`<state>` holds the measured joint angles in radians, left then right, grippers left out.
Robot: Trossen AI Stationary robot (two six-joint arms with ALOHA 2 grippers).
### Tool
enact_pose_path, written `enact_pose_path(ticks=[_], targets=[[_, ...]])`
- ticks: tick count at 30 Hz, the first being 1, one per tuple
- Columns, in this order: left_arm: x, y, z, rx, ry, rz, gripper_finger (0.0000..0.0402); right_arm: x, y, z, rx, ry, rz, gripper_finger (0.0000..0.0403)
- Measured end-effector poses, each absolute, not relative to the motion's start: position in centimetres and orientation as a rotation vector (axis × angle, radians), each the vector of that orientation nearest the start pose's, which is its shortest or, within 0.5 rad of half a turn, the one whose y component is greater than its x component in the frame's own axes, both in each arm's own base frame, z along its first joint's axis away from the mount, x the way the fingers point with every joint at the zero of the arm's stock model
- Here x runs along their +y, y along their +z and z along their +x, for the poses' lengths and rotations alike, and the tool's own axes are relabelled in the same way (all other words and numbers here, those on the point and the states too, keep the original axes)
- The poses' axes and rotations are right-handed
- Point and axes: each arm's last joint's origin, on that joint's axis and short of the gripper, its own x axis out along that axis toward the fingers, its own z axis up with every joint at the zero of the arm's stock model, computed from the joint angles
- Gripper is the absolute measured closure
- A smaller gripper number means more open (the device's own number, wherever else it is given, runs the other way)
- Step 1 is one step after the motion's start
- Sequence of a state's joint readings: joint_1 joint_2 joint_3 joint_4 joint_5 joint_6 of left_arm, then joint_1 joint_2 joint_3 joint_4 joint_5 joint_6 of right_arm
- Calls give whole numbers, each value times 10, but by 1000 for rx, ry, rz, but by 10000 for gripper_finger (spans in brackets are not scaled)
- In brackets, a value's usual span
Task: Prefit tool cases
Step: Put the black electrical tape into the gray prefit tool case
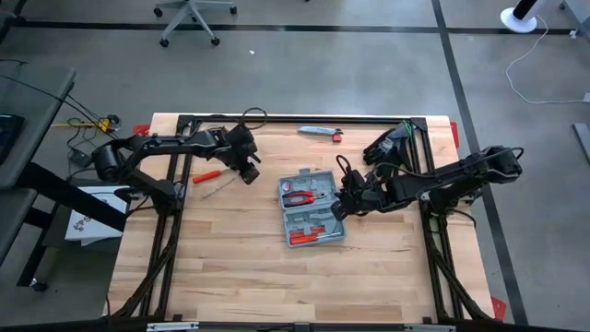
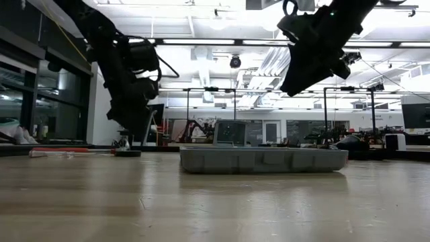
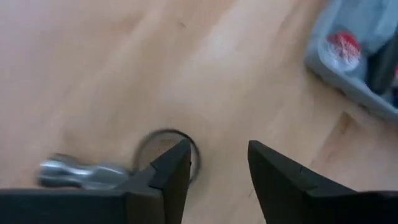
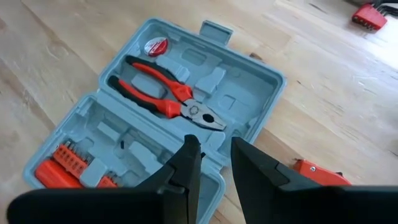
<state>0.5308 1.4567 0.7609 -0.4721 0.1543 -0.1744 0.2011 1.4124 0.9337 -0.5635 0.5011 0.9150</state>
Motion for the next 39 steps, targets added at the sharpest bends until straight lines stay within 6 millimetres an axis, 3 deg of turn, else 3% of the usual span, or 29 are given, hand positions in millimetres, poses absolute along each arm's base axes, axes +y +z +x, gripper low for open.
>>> enact_pose_path(ticks=[6,10,15,17,22,32,36,39], targets=[[121,138,230,1221,574,-487,265,39,224,268,764,-685,469,320],[120,130,233,1239,642,-493,282,39,224,268,765,-684,470,320],[116,129,236,1227,621,-545,353,39,224,268,766,-681,471,320],[115,130,237,1216,599,-571,386,39,224,268,768,-679,467,320],[105,141,244,1165,536,-649,396,39,224,268,772,-673,455,320],[72,200,302,887,375,-596,400,39,225,269,765,-670,460,320],[67,200,311,825,378,-623,400,39,225,269,764,-670,460,320],[66,189,317,847,363,-644,401,39,225,269,764,-669,460,320]])
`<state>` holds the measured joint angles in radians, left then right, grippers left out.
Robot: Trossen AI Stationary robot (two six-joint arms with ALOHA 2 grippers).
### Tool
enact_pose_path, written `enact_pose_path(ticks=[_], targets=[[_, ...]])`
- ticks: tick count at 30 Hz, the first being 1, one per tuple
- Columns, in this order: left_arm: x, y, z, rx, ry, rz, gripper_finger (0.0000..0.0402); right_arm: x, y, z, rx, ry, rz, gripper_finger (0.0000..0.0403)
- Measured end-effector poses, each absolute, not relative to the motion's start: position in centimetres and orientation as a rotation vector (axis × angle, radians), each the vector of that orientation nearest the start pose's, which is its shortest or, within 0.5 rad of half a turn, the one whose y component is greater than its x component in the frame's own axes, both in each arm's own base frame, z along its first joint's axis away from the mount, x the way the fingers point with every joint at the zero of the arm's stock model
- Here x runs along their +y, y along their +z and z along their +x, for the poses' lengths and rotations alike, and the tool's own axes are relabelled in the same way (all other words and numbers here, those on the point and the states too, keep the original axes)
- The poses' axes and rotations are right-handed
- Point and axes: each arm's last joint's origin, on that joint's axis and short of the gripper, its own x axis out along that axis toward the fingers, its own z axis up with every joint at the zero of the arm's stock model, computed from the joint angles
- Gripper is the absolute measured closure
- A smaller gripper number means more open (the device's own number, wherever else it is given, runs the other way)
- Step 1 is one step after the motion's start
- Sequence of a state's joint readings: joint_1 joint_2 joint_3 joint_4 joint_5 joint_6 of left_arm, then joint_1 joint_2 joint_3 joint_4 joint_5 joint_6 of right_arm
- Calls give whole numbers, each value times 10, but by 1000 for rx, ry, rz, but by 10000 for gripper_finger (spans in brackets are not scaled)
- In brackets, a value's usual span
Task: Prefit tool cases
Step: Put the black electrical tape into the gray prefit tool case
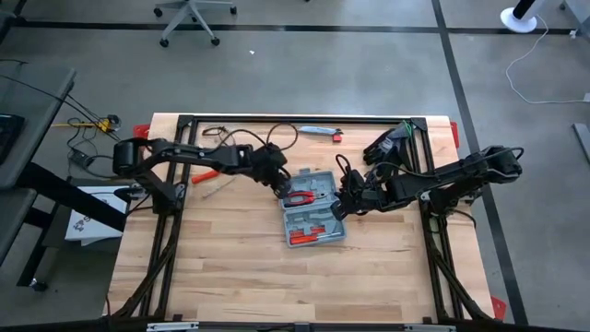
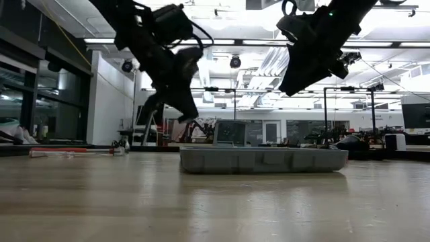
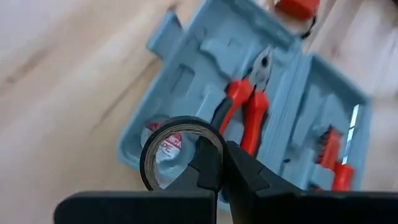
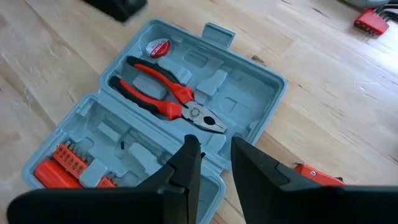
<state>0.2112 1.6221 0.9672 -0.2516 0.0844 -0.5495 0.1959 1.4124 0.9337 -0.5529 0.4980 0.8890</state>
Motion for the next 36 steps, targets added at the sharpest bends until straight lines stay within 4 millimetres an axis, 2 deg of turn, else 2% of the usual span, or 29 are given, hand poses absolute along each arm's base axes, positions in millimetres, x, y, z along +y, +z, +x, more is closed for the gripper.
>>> enact_pose_path(ticks=[3,11,15,21,30,36], targets=[[64,176,324,885,352,-652,401,39,225,269,765,-666,454,320],[70,160,350,946,346,-616,401,39,225,269,765,-665,453,320],[71,150,355,1043,348,-585,401,39,225,269,765,-666,453,320],[71,150,355,1092,371,-568,388,39,225,269,765,-667,456,320],[73,165,363,1062,285,-566,357,39,225,269,765,-667,454,320],[75,161,354,1148,349,-601,345,39,225,269,765,-667,454,320]])
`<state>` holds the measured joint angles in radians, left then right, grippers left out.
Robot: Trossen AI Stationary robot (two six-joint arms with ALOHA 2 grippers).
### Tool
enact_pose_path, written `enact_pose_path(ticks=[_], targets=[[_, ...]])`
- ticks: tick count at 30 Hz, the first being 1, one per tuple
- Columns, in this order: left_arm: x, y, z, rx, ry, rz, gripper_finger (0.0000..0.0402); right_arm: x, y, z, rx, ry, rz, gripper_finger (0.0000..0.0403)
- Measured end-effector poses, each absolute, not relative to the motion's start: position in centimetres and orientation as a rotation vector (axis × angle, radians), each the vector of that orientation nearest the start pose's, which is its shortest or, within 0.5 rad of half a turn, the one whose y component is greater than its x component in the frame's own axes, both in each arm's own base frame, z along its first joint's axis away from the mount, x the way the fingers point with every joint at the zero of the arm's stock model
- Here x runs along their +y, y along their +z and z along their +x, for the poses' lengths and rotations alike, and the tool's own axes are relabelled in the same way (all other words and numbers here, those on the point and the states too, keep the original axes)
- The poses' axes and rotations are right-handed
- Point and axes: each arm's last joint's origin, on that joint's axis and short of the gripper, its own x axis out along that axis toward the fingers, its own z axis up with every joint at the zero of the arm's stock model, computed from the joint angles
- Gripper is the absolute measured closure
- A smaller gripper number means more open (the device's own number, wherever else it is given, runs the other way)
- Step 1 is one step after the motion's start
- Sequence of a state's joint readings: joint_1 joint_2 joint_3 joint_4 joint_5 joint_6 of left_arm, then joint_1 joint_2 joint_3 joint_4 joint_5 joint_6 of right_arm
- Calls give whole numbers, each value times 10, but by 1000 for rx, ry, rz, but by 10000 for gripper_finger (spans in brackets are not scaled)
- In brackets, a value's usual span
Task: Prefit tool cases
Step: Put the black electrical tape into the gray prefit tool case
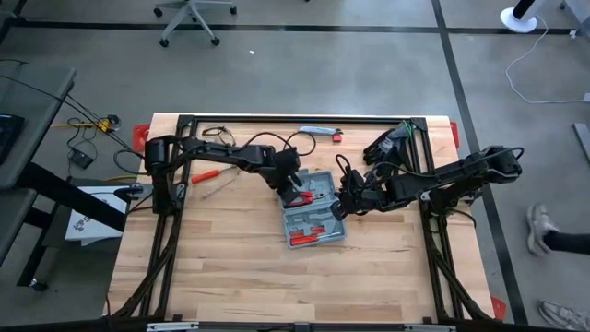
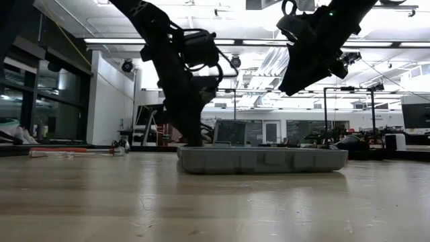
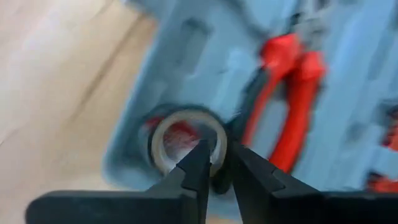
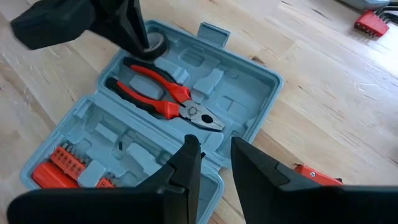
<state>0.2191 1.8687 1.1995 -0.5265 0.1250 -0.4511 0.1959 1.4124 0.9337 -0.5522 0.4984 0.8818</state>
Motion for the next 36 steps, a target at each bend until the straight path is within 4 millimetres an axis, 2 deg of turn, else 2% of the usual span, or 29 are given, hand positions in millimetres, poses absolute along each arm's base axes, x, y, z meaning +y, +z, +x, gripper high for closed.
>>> enact_pose_path(ticks=[17,21,24,31,36], targets=[[80,174,351,1099,386,-561,328,39,225,269,766,-666,453,320],[81,176,352,1076,408,-524,359,39,225,269,766,-666,453,320],[83,173,355,1063,398,-504,394,39,225,269,766,-666,453,320],[89,144,358,1141,363,-535,400,39,225,269,768,-667,452,320],[89,145,357,1134,356,-526,401,39,224,269,770,-668,452,320]])
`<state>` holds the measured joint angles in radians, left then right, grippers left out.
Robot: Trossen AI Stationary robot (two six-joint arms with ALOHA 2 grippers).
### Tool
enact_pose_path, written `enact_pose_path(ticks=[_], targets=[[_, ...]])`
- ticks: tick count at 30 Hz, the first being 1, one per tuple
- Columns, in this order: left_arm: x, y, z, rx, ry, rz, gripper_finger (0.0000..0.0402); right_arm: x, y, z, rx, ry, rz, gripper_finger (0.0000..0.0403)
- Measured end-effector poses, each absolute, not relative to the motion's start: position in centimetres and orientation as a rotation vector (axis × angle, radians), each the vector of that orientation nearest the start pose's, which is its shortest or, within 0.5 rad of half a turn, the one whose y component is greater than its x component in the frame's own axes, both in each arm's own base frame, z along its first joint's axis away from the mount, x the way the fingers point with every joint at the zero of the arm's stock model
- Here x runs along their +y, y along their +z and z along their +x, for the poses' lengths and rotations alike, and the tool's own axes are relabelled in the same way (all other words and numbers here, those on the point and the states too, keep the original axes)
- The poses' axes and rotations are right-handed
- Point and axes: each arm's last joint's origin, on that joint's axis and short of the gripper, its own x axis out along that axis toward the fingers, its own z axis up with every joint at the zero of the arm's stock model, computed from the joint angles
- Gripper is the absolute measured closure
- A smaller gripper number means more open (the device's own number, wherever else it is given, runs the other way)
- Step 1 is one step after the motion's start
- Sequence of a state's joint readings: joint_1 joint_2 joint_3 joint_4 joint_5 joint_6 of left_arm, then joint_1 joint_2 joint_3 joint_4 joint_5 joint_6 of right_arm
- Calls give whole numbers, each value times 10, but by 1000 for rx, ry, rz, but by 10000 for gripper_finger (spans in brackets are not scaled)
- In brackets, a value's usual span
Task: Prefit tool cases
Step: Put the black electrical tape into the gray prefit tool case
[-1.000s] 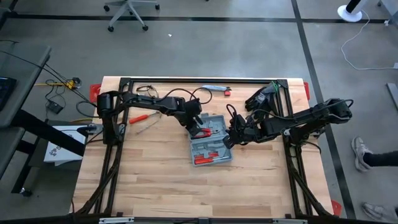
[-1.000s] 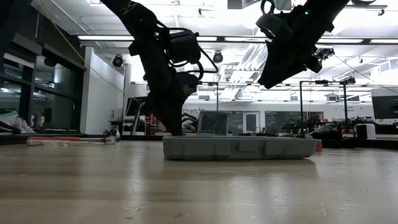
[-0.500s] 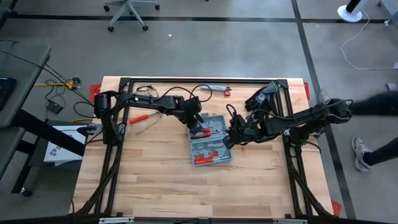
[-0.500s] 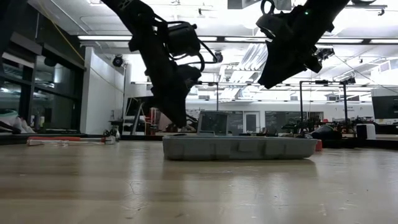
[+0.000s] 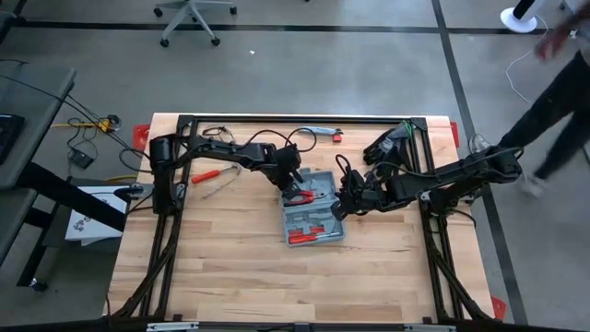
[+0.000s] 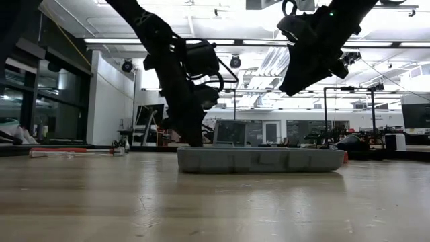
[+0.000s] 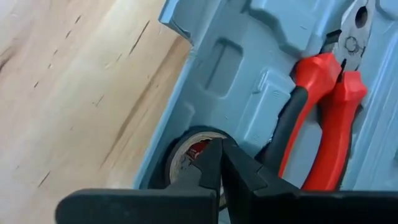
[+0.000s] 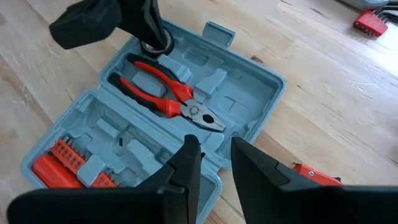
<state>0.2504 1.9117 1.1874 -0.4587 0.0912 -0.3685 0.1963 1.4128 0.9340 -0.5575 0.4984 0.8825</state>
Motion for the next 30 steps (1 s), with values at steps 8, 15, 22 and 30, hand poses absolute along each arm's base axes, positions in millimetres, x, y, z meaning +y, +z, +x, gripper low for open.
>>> enact_pose_path(ticks=[8,15,22,30], targets=[[94,174,347,1079,403,-511,401,39,224,268,769,-671,457,320],[94,167,343,1134,422,-476,401,39,224,268,768,-671,457,320],[91,145,336,1201,413,-501,401,39,224,268,770,-672,457,320],[92,166,335,1127,439,-509,401,39,224,268,770,-672,457,320]])
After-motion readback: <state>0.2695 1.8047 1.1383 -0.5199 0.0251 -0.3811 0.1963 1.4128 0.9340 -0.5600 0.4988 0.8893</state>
